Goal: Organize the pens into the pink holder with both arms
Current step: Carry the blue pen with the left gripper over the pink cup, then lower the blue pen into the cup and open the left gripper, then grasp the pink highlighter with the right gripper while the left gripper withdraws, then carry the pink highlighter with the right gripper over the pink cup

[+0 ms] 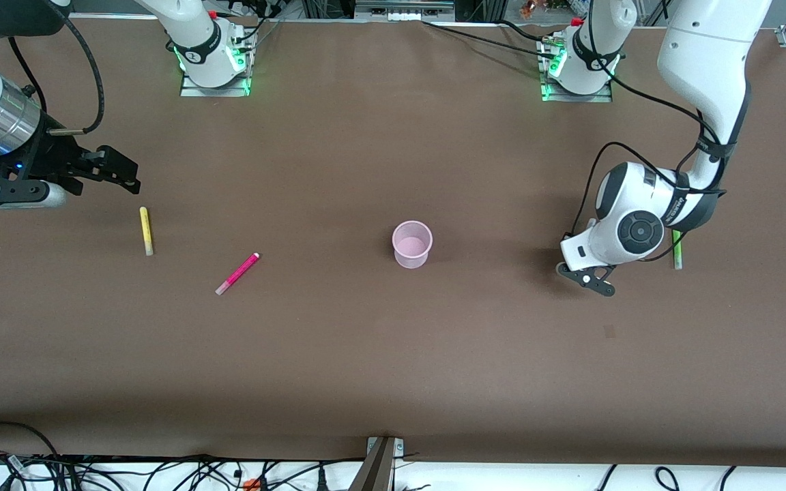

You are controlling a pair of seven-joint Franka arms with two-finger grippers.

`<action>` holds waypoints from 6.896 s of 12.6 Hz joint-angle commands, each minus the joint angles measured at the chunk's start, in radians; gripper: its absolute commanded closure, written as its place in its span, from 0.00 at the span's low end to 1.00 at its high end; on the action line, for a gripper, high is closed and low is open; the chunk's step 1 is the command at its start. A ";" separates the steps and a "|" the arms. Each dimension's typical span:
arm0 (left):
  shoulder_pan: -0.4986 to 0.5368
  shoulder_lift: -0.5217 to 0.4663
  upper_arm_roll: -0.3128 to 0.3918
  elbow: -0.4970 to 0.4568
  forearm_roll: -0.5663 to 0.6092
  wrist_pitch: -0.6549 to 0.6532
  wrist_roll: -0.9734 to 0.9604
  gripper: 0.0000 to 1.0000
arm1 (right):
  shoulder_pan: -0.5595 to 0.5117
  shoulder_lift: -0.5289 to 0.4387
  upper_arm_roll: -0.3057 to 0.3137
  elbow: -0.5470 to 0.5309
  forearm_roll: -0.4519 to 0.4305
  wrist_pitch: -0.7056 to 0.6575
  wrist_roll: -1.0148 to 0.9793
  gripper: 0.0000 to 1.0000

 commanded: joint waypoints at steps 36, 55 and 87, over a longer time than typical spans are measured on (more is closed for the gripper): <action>0.026 -0.008 -0.282 0.314 -0.667 -0.261 0.901 0.00 | 0.057 0.262 0.008 -0.040 -0.037 0.132 0.166 0.00; 0.220 -0.152 -0.250 0.694 0.125 -0.778 0.300 0.00 | 0.117 0.496 0.008 -0.319 0.087 0.605 0.480 0.54; 0.007 -0.525 0.081 0.208 -0.048 -0.516 -0.213 0.00 | 0.325 0.631 0.221 -0.002 1.339 0.548 0.922 1.00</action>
